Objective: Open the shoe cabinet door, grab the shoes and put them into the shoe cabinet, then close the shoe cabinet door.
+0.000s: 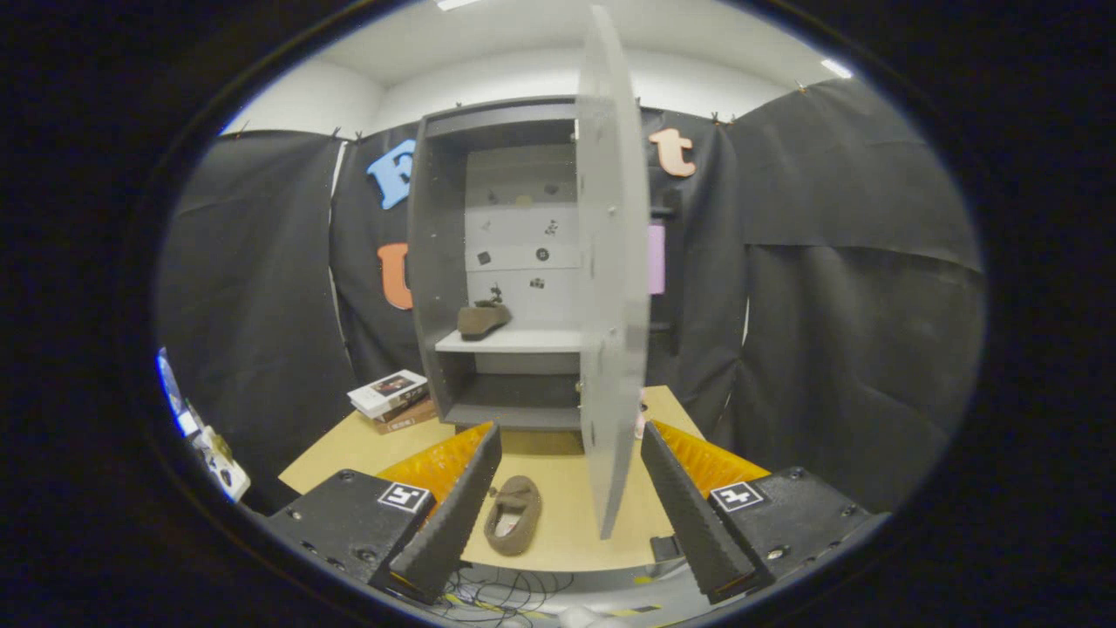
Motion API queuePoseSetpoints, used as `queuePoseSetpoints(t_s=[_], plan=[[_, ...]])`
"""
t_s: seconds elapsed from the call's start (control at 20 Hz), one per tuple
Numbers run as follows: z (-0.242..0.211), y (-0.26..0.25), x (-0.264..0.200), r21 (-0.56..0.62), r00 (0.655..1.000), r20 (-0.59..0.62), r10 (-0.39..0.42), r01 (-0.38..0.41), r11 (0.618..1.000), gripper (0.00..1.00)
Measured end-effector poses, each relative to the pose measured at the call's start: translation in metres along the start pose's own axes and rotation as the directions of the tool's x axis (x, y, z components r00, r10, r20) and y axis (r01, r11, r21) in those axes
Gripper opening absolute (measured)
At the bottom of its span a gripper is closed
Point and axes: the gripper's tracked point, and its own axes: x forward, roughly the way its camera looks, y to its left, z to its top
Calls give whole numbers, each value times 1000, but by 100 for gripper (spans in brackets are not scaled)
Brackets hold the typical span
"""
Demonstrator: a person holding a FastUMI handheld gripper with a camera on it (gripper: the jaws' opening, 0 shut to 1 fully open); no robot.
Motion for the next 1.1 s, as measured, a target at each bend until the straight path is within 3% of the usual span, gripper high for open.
queuePoseSetpoints(t_s=[0.25,0.4,0.8,1.1], plan=[[-88,75,57,-49,990,-132,59,-66,997,100],[-133,108,87,-12,969,-218,114,-119,993,100],[-253,120,180,76,897,-430,105,-80,994,100],[-290,120,249,203,835,-531,144,-40,978,100]])
